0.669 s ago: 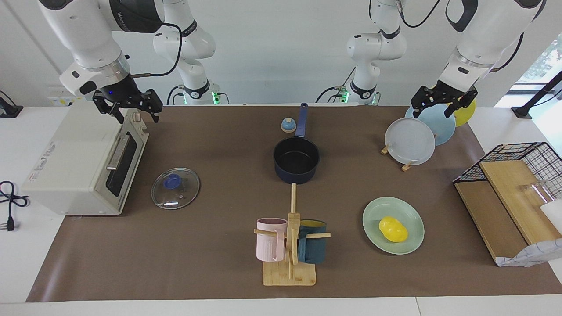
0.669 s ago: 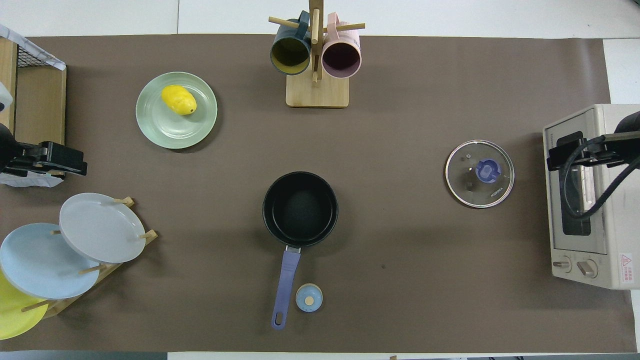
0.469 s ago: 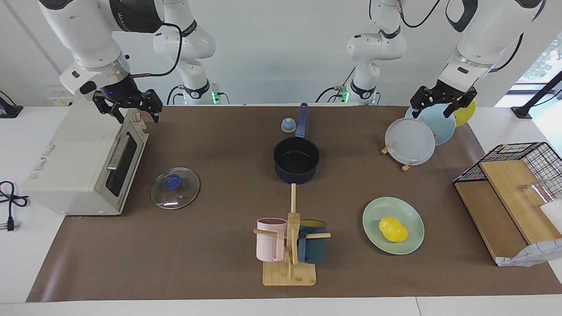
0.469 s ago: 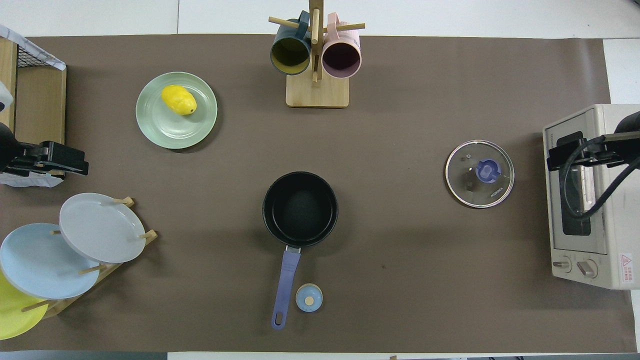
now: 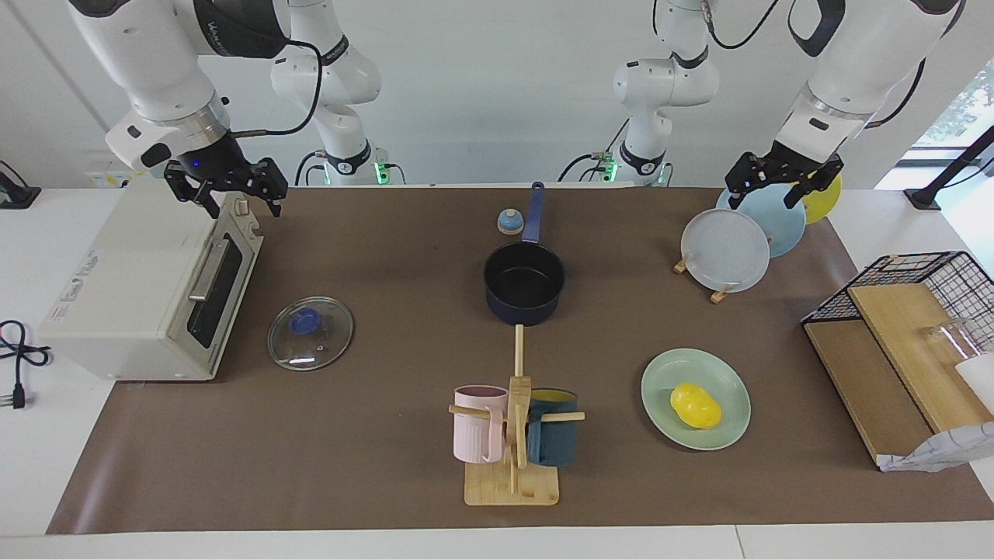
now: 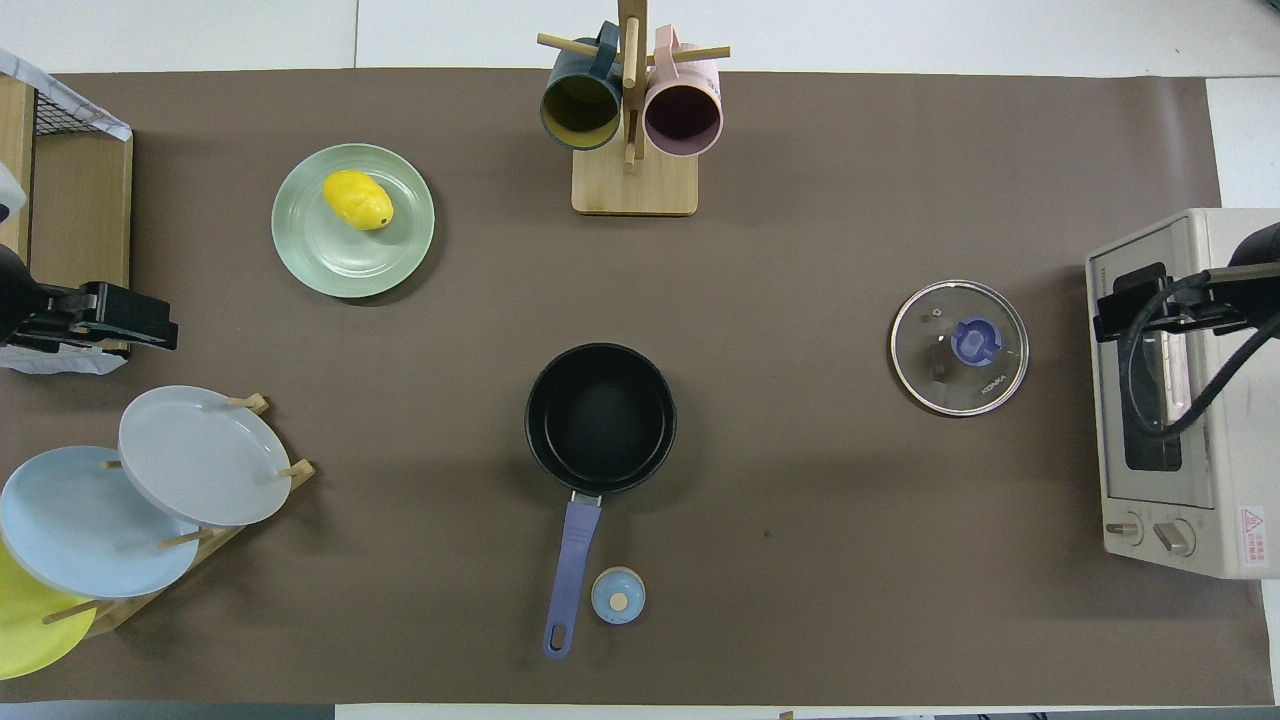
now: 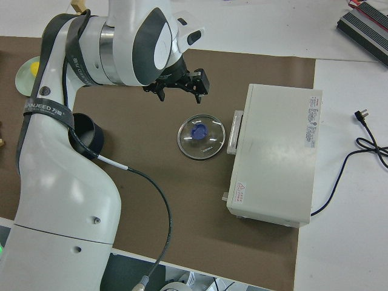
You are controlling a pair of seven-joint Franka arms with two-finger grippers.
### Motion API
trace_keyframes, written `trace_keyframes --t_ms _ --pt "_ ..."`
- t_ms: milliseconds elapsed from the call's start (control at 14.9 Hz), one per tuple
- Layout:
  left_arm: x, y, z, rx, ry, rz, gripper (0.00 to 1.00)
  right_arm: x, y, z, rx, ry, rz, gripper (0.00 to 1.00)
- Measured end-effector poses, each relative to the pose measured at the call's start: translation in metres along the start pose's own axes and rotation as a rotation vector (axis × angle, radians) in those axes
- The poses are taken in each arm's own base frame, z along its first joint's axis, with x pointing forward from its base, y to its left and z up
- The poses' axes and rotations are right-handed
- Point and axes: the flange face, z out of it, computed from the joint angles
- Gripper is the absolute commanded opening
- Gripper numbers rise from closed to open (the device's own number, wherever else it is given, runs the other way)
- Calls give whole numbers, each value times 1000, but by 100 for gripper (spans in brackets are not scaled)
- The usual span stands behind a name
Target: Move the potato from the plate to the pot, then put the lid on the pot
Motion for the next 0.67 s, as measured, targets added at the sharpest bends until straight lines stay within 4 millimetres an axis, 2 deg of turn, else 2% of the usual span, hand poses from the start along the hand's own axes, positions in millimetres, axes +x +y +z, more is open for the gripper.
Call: trace_keyframes --t_ms 134,268,469,669 --pt "0 0 0 0 1 0 100 2 -1 4 0 16 -2 100" --pt "0 0 0 -1 3 0 100 3 -3 19 -1 58 -6 100" --pt "1 1 0 -4 6 2 100 0 -12 65 -5 117 -47 100" --pt "3 4 1 -21 12 4 100 -1 -26 113 -5 97 -107 100"
